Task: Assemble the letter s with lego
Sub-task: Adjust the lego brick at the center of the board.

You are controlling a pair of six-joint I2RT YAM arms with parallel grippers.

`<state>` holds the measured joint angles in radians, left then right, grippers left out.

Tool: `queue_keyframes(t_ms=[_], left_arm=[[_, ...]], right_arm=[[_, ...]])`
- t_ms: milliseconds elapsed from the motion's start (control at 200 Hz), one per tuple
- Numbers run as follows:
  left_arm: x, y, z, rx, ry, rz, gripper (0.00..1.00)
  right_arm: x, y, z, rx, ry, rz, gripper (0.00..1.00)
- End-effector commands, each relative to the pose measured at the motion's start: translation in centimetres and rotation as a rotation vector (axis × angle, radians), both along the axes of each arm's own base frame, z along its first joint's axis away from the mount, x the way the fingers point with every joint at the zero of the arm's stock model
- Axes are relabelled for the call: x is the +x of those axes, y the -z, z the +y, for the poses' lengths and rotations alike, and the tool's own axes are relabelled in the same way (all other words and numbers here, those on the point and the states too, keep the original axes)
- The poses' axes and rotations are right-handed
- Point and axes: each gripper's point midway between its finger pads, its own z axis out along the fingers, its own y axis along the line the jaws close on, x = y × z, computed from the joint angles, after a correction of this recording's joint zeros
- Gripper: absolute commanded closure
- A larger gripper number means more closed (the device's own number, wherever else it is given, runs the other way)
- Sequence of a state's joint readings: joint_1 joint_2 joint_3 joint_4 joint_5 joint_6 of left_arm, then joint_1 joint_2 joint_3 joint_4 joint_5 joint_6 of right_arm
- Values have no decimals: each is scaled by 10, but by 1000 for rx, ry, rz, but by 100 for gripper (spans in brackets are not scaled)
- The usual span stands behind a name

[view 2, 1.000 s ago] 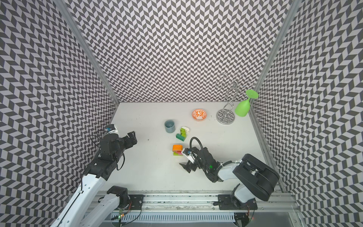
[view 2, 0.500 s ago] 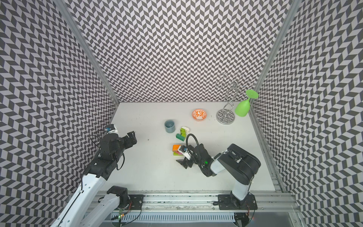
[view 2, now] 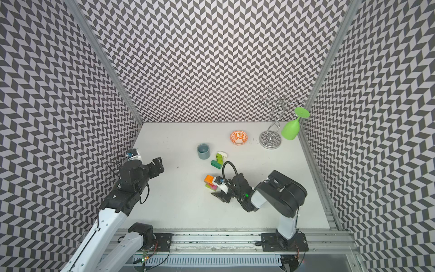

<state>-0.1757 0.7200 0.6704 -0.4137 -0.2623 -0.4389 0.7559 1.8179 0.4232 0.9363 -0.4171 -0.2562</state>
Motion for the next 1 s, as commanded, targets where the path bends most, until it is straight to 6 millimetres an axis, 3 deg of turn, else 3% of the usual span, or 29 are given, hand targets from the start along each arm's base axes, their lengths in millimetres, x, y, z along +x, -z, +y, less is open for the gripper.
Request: queue_keyframes(t_ms=[0,310,651,906,996], left_arm=[[1,-3,-1,-4,11,-13,10],[1,-3,-1,-2,11,-13,10],[0,-3,0,-1,4,-15,10],[0,-5,1,-1,2,-23,10],[-1,-5,1,-3,0,-24,10]], right_arm=[[4,-13,6,63,-9,-41,44],[14,-12,11,82,6,-33,55],[6,-35,7,108,-10,-15,73],[-21,-60,15,19,-129,292,71],[-20,-60,14,-30,-112,417,71]])
